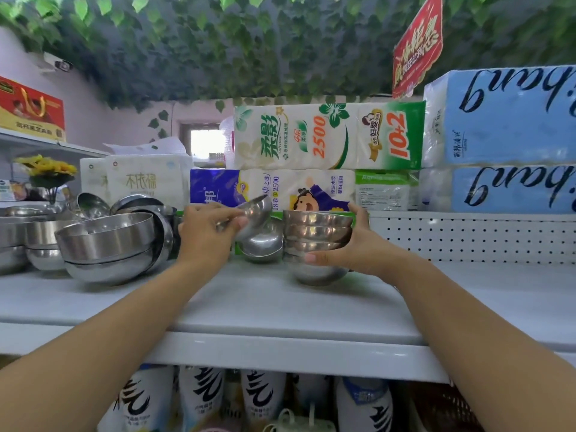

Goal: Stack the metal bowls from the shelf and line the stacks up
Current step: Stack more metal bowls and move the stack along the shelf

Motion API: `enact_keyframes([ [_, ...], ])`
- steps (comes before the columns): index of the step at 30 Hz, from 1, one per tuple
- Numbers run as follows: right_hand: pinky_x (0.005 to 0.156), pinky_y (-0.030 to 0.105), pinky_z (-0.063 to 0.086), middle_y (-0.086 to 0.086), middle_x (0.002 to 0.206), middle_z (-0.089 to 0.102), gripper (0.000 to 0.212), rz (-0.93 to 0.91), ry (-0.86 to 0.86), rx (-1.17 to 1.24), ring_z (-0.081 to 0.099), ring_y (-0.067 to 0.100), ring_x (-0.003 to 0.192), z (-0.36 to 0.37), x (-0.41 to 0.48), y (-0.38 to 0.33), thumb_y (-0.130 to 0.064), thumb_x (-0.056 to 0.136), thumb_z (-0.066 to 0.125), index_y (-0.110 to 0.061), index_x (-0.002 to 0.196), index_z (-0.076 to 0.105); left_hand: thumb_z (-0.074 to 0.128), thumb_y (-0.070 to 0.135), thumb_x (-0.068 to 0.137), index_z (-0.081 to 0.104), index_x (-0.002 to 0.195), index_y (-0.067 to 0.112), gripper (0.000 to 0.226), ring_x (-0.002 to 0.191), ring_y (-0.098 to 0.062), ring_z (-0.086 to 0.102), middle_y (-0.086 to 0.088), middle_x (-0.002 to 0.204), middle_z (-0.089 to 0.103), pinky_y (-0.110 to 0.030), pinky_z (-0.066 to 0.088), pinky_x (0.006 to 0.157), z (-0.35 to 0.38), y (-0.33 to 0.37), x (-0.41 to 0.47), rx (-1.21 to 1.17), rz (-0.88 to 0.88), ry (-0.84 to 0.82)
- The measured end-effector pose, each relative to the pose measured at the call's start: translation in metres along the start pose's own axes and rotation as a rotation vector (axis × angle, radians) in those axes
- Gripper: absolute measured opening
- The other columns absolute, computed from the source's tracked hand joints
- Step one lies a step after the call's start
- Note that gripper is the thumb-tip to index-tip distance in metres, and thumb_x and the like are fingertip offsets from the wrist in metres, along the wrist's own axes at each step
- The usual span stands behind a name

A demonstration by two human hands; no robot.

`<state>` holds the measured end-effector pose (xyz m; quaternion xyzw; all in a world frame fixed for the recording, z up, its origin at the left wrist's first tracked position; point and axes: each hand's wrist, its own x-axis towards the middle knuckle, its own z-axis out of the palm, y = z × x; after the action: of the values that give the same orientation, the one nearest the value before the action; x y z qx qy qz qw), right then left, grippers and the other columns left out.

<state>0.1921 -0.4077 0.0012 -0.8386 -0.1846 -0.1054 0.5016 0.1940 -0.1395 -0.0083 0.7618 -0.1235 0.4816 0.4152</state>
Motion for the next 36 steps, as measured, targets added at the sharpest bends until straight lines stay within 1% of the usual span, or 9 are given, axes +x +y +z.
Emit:
enact_keyframes([
  [2, 0.117, 0.040, 0.034, -0.015, 0.127, 0.046, 0.151, 0.020, -0.014, 0.001, 0.044, 0.016, 0.130, -0.001, 0.003, 0.003, -0.037, 0.059, 0.098, -0.031, 0.157, -0.017, 0.073, 0.023, 0.088, 0.072, 0.103, 0.035, 0.019, 0.112, -0.013, 0.038, 0.003, 0.110, 0.059, -0.005, 0.029, 0.098, 0.003, 0.024, 0.007, -0.034, 0.036, 0.037],
  [4, 0.119, 0.041, 0.029, -0.016, 0.128, 0.042, 0.156, 0.035, -0.033, 0.010, 0.040, 0.015, 0.129, -0.001, 0.006, 0.005, -0.038, 0.058, 0.099, -0.033, 0.156, -0.022, 0.070, 0.023, 0.091, 0.071, 0.109, 0.030, 0.020, 0.110, -0.008, 0.033, -0.001, 0.118, 0.052, 0.007, 0.024, 0.088, 0.009, 0.045, 0.015, -0.087, 0.042, 0.030],
  [10, 0.121, 0.042, 0.029, -0.014, 0.141, 0.049, 0.156, 0.014, -0.051, 0.032, 0.044, 0.014, 0.137, -0.001, 0.012, 0.012, -0.039, 0.056, 0.100, -0.035, 0.155, -0.021, 0.069, 0.046, 0.081, 0.070, 0.094, 0.050, 0.014, 0.128, -0.015, 0.044, 0.011, 0.129, 0.049, -0.033, 0.043, 0.107, 0.037, 0.054, 0.023, -0.240, 0.063, -0.105],
  [18, 0.095, 0.019, 0.038, -0.025, 0.120, 0.043, 0.132, -0.025, -0.054, 0.005, 0.050, -0.003, 0.111, 0.000, 0.008, 0.014, -0.030, 0.066, 0.096, -0.029, 0.154, -0.002, 0.064, 0.048, 0.089, 0.067, 0.113, 0.051, 0.025, 0.132, -0.013, 0.050, 0.009, 0.143, 0.052, -0.045, 0.040, 0.112, 0.042, 0.039, 0.008, -0.337, -0.033, -0.362],
  [21, 0.105, 0.026, 0.039, -0.017, 0.131, 0.048, 0.140, -0.011, -0.041, -0.020, 0.051, 0.006, 0.122, 0.001, 0.009, 0.014, -0.040, 0.061, 0.098, -0.030, 0.156, -0.005, 0.065, 0.062, 0.079, 0.053, 0.134, 0.042, 0.059, 0.118, -0.012, 0.062, 0.000, 0.140, 0.057, -0.034, 0.051, 0.099, 0.045, 0.041, 0.000, -0.437, -0.134, -0.466],
  [25, 0.095, 0.020, 0.042, -0.010, 0.135, 0.053, 0.136, -0.016, -0.014, -0.030, 0.054, 0.010, 0.126, 0.003, 0.007, 0.010, -0.046, 0.067, 0.093, -0.026, 0.157, -0.007, 0.067, 0.032, 0.089, 0.058, 0.128, 0.025, 0.040, 0.105, -0.022, 0.071, -0.015, 0.117, 0.071, -0.021, 0.057, 0.083, 0.048, 0.043, -0.010, -0.563, -0.157, -0.488],
  [28, 0.072, 0.015, 0.056, -0.011, 0.125, 0.062, 0.103, -0.013, 0.019, 0.111, 0.066, 0.005, 0.108, 0.004, 0.007, 0.005, -0.059, 0.079, 0.077, -0.032, 0.152, 0.009, 0.066, 0.025, 0.093, 0.059, 0.126, 0.028, 0.034, 0.100, -0.014, 0.070, -0.016, 0.118, 0.070, -0.015, 0.054, 0.079, 0.049, 0.037, -0.009, -0.586, -0.134, -0.468],
  [32, 0.098, 0.041, 0.056, -0.012, 0.127, 0.065, 0.107, -0.005, 0.042, 0.193, 0.068, 0.010, 0.111, 0.006, 0.010, 0.004, -0.077, 0.067, 0.069, -0.038, 0.151, 0.017, 0.068, 0.027, 0.090, 0.050, 0.140, 0.027, 0.052, 0.103, -0.006, 0.069, -0.007, 0.123, 0.068, -0.011, 0.052, 0.078, 0.050, 0.033, -0.008, -0.579, -0.137, -0.468],
  [36, 0.101, 0.044, 0.053, -0.013, 0.125, 0.067, 0.105, 0.008, 0.005, 0.230, 0.066, 0.010, 0.114, 0.004, 0.010, 0.005, -0.071, 0.065, 0.076, -0.038, 0.149, 0.022, 0.070, 0.037, 0.085, 0.043, 0.145, 0.029, 0.066, 0.107, -0.006, 0.068, 0.001, 0.126, 0.067, -0.013, 0.051, 0.080, 0.049, 0.031, -0.007, -0.553, -0.166, -0.454],
])
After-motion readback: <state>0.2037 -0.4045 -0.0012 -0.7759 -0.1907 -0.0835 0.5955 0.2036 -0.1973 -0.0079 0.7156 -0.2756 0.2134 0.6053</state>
